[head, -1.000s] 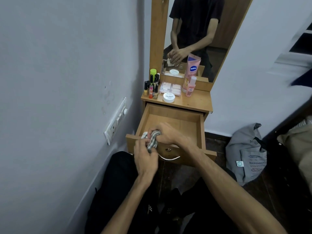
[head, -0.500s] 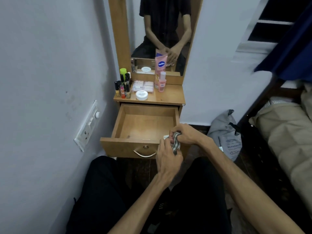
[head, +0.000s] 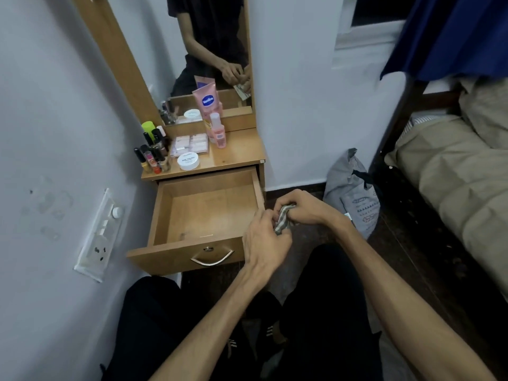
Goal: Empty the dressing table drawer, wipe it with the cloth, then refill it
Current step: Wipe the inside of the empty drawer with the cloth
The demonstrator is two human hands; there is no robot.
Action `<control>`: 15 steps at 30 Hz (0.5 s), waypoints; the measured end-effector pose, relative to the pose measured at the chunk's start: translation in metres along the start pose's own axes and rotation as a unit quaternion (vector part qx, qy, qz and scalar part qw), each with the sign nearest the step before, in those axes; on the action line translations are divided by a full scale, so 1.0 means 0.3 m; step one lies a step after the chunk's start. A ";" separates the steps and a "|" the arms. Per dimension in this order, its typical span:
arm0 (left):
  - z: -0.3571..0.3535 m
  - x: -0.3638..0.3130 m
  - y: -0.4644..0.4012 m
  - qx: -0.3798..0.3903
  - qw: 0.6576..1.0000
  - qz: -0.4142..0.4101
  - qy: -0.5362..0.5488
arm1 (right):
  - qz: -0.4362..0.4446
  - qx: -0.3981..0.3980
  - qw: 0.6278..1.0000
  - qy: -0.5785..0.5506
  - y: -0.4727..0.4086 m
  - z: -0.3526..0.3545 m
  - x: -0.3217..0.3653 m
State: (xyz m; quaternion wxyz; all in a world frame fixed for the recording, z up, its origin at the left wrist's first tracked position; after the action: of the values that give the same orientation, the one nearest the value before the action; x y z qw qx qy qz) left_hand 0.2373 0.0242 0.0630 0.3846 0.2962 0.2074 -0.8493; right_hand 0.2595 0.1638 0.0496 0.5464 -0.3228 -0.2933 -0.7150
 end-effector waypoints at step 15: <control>-0.206 -0.131 -0.609 0.142 0.795 -0.376 -0.454 | -0.073 -0.334 0.889 -0.305 -0.317 0.015 -0.381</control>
State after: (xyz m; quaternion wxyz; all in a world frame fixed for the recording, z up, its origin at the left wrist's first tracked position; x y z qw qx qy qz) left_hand 0.1374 0.1939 0.0662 0.0390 -0.1734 -0.0188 -0.9839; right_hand 0.1902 0.2570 -0.0432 0.2362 -0.6662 -0.2121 -0.6748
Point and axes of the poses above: each hand's wrist, its own y-axis away from the middle knuckle, its own z-axis out of the back of the hand, x = y × z, the point moved 7 cm from there along -y, towards the middle knuckle, and after that the axes turned 3 degrees about z, right-handed, at the moved point
